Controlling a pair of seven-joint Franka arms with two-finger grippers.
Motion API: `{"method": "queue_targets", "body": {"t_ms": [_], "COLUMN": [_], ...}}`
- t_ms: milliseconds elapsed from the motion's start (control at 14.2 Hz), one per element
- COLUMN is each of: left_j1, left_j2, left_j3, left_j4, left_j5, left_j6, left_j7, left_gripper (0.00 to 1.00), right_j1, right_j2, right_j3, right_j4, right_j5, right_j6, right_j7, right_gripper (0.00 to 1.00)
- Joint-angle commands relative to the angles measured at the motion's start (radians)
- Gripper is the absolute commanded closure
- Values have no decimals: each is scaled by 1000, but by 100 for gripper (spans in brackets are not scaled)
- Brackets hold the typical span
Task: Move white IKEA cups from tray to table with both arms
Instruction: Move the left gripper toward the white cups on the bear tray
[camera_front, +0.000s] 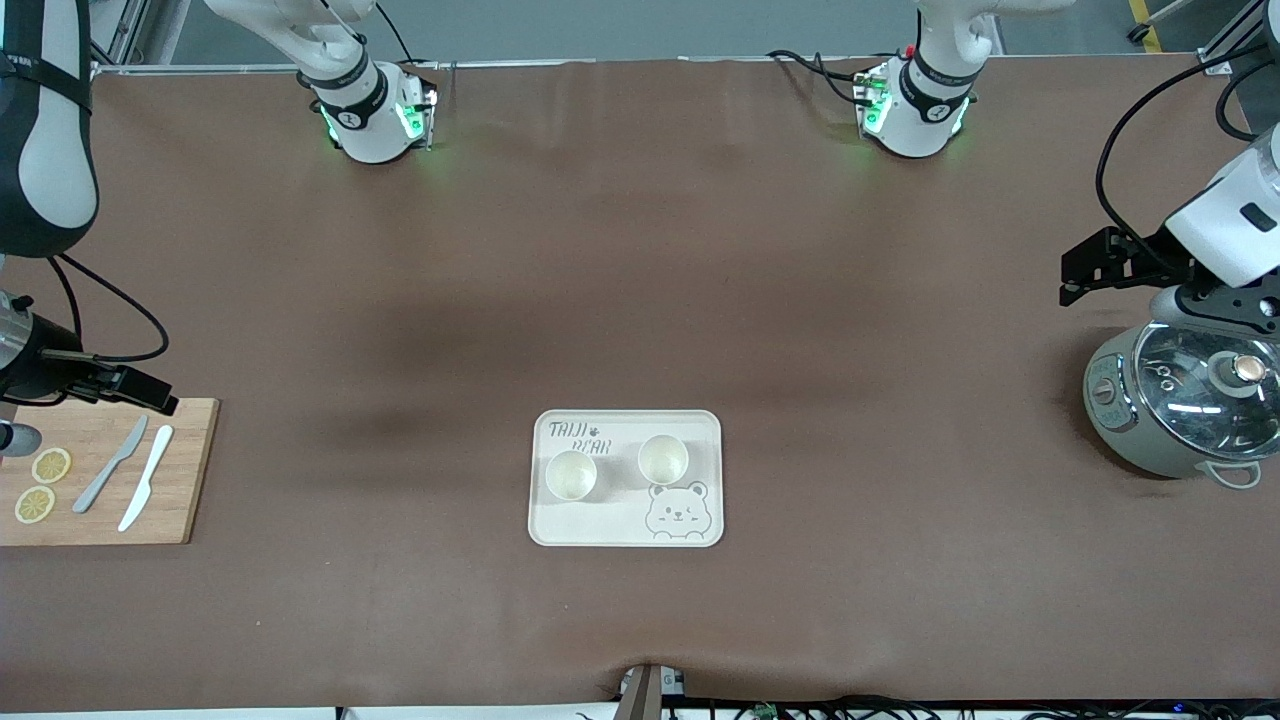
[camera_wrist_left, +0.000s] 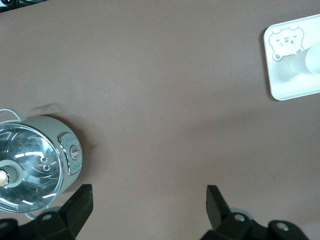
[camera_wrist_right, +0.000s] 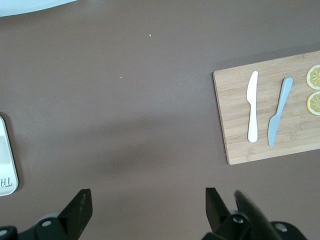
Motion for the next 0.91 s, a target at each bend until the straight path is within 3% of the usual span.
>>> {"method": "queue_targets", "body": {"t_ms": [0, 422, 844], "left_j1": [7, -45, -237], "left_j2": [-4, 69, 373], "left_j3": [-4, -16, -22], "left_j4": [-4, -2, 109], "left_j5": [-9, -44, -84], "left_j6": [6, 90, 352], "left_j7": [-7, -68, -416], "left_gripper": [0, 0, 0], "right_j1": [-1, 3, 5], "right_j2": [-3, 11, 20], "right_j3": [7, 7, 7], "right_j4": [-12, -12, -12], "right_j5": [-10, -10, -10], "right_j6": [28, 53, 55], "right_j7": [-6, -8, -8], "right_gripper": [0, 0, 0]}}
